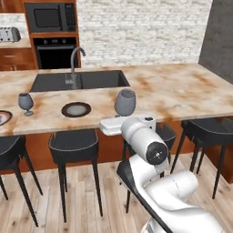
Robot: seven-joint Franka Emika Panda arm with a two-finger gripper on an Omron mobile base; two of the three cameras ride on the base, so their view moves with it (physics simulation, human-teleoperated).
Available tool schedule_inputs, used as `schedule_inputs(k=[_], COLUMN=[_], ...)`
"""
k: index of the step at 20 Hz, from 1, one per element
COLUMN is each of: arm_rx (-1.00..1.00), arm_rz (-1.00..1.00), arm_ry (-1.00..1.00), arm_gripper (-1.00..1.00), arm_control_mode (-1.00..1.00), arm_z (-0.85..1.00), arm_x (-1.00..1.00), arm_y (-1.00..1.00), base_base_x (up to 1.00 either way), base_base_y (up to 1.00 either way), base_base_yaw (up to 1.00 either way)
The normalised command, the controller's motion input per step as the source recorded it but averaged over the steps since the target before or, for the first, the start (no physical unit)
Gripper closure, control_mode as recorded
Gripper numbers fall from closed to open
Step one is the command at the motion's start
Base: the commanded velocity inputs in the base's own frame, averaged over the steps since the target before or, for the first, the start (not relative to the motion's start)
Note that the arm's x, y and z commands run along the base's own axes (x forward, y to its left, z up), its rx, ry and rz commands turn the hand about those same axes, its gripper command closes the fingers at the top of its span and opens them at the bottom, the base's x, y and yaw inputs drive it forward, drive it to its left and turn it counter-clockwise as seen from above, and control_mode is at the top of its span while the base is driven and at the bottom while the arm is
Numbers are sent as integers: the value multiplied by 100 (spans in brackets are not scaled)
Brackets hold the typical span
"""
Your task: Retrieve the wine glasses from the counter and place one next to each plate.
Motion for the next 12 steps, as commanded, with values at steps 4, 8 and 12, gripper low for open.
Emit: schedule_inputs(k=[4, 8, 12], arm_rx=[0, 0, 0], arm_rz=[0, 0, 0], arm_ry=[0, 0, 0], arm_gripper=[100, 100, 100], arm_control_mode=[100, 100, 100], arm_z=[0, 0, 0], arm_x=[0, 0, 0], arm_y=[0, 0, 0], base_base_x=[0, 11, 37], base_base_y=[-13, 0, 17], base_base_yaw=[20, 0, 1])
